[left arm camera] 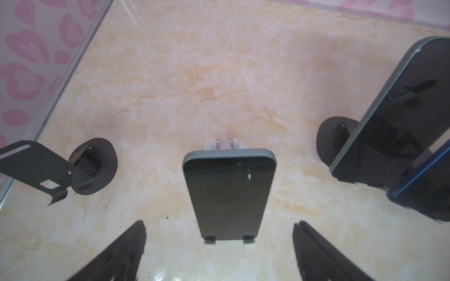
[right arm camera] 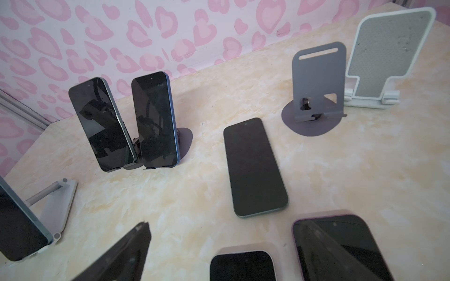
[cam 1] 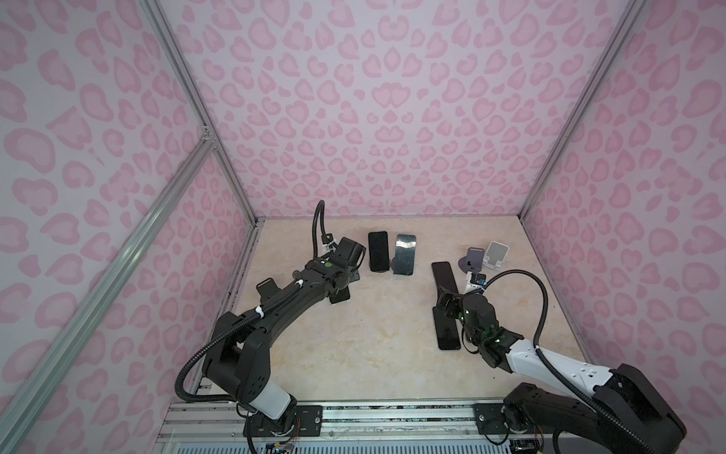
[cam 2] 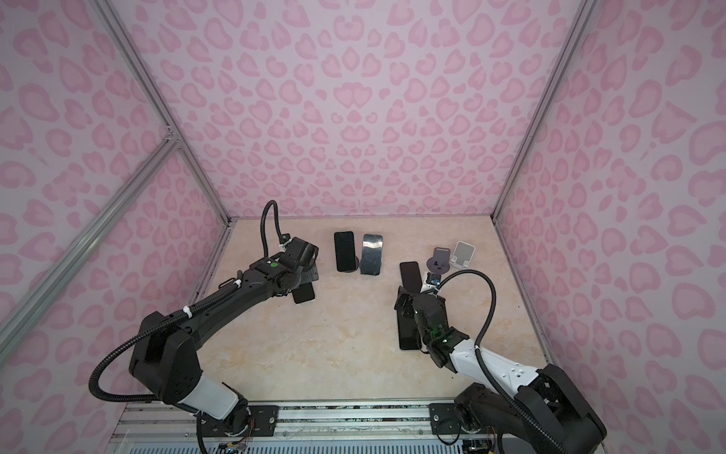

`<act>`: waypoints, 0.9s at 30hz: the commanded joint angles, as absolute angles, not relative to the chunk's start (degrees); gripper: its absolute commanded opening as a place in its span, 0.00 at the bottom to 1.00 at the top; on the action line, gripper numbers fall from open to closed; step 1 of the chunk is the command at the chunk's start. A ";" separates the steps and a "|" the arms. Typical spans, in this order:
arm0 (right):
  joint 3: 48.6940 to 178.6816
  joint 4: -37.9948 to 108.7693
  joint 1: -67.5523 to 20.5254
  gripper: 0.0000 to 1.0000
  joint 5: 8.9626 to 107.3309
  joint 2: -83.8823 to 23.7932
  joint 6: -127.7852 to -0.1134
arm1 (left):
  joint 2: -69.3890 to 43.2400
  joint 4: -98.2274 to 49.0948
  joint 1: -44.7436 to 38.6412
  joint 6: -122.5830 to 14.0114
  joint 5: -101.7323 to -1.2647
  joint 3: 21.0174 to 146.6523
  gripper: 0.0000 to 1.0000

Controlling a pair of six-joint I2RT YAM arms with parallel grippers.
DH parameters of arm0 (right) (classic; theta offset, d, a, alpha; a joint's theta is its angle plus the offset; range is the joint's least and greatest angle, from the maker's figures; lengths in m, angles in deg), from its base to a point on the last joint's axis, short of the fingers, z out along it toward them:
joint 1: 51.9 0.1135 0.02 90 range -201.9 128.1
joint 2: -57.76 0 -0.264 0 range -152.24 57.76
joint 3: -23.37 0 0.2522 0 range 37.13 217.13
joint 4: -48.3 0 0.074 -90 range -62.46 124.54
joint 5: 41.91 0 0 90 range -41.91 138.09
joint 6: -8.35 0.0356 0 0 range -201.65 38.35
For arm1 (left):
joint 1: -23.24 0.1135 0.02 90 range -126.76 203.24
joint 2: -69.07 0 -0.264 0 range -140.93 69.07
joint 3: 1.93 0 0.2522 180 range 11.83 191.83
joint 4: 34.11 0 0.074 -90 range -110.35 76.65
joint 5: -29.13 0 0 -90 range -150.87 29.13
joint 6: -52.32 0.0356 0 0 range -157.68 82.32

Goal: Remove the phone from the phone stand
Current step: 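Lower the left gripper over the top edge of the phone on the white stand, then close the left gripper on the phone and lift it off the white stand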

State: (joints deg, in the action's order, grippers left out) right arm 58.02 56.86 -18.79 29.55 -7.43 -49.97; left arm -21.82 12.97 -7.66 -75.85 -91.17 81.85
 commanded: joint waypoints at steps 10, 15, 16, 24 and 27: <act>58.32 56.33 -18.78 0.98 29.02 -7.53 -50.63 | -25.32 8.68 -6.21 -77.07 -92.62 83.10 0.97; 58.40 56.24 -18.76 0.98 29.20 -7.50 -50.63 | -26.24 7.29 -5.44 -76.27 -91.80 83.07 0.97; 58.39 56.23 -18.76 0.98 29.18 -7.57 -50.63 | -26.37 7.09 -5.25 -76.10 -91.81 82.92 0.98; 58.40 56.33 -18.76 0.98 28.95 -7.72 -50.49 | -27.47 5.32 -3.84 -74.89 -90.51 83.25 1.00; 58.40 56.24 -18.75 0.98 28.92 -7.74 -50.48 | -27.87 4.64 -3.58 -74.10 -89.98 83.47 0.98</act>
State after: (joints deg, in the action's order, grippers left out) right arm 58.15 56.69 -18.79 29.57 -7.52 -50.38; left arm -27.31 6.57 -3.79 -75.13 -90.56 82.86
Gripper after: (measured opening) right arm 0.977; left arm 0.986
